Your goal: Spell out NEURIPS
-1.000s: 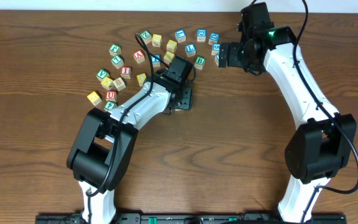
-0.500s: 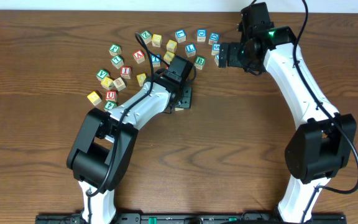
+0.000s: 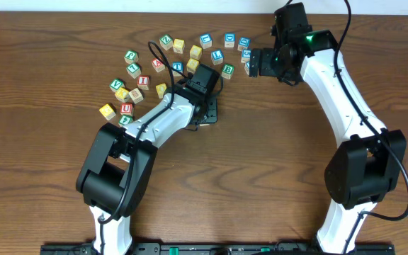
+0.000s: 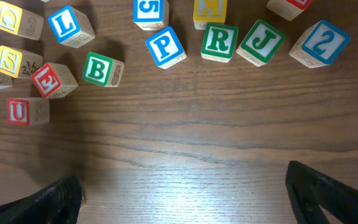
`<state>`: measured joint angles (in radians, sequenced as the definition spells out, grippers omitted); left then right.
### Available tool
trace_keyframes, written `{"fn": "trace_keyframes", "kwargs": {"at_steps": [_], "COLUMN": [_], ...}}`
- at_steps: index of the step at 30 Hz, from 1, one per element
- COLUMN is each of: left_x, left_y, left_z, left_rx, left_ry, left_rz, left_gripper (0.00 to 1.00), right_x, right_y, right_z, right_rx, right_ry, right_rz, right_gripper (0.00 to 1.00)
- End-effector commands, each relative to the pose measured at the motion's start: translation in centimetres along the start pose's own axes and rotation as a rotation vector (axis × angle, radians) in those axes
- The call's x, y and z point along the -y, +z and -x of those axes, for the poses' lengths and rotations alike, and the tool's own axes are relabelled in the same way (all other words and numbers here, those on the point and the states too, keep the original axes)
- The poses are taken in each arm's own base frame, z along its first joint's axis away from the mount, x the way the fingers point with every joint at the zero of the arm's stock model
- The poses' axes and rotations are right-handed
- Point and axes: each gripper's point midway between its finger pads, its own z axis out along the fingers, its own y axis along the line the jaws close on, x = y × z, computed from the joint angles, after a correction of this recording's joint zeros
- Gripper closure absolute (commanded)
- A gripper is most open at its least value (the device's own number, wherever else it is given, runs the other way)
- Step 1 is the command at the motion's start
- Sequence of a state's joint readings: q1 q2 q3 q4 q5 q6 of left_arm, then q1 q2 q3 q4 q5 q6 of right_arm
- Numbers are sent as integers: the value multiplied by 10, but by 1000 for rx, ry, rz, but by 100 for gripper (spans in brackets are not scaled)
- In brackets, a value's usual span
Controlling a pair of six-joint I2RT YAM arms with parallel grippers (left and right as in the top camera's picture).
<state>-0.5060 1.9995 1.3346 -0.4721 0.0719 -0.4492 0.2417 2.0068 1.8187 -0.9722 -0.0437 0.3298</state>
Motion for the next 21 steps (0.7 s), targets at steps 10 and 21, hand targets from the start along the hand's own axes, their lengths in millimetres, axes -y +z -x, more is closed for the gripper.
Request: {"fn": "trace_keyframes", "kwargs": {"at_steps": [10,21], "left_x": [-13,-11], "left_y": [2,2], "left_z": [5,12], "left_rx": [35,62], "left_ry": [-15,-5], "left_rz": [74,69], "left_gripper": [64,68], "right_x": [-3,-3], "right_y": [-1,-1], "right_z": [4,4], "right_rx": [12,12], "right_ry": [-2,-2], "right_rz": [-8,-8], "right_gripper": [1,1]}}
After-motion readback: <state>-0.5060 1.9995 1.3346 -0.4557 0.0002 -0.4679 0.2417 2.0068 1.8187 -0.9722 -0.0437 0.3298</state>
